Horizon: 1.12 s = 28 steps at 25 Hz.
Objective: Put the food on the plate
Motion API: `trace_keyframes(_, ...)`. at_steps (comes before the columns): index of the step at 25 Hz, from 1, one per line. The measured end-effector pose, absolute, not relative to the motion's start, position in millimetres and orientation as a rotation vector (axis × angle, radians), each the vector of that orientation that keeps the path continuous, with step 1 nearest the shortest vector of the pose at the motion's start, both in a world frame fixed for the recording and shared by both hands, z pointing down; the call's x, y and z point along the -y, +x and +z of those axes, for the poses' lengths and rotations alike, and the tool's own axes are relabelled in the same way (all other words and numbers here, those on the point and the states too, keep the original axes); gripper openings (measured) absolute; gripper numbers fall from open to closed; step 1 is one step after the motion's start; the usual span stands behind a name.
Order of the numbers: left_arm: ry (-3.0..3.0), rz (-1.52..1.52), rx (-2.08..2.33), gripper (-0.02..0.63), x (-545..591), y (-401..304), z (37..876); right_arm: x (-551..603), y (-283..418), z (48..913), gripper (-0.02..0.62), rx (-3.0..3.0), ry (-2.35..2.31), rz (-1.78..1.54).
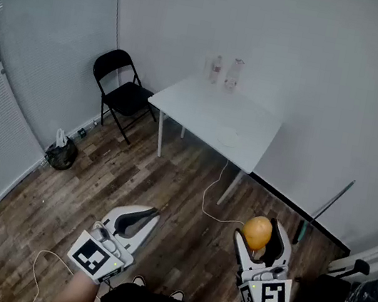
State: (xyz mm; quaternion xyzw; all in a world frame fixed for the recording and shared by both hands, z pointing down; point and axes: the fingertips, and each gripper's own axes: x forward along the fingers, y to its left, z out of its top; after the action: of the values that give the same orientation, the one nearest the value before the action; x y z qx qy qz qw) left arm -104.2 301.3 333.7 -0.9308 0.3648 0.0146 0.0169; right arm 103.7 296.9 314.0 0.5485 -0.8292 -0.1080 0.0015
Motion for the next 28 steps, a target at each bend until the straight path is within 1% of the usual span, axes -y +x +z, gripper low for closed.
trace_keyframes(18, -2.907, 0.035, -1.104, 0.043, -303, -117, 345, -302, 88, 319, 0.367, 2.577, 1.739, -0.328)
trace_keyframes(28, -2.939, 0.060, -1.056, 0.043, -302, -156, 354, -305, 42, 315, 0.367, 2.560, 1.735, -0.366)
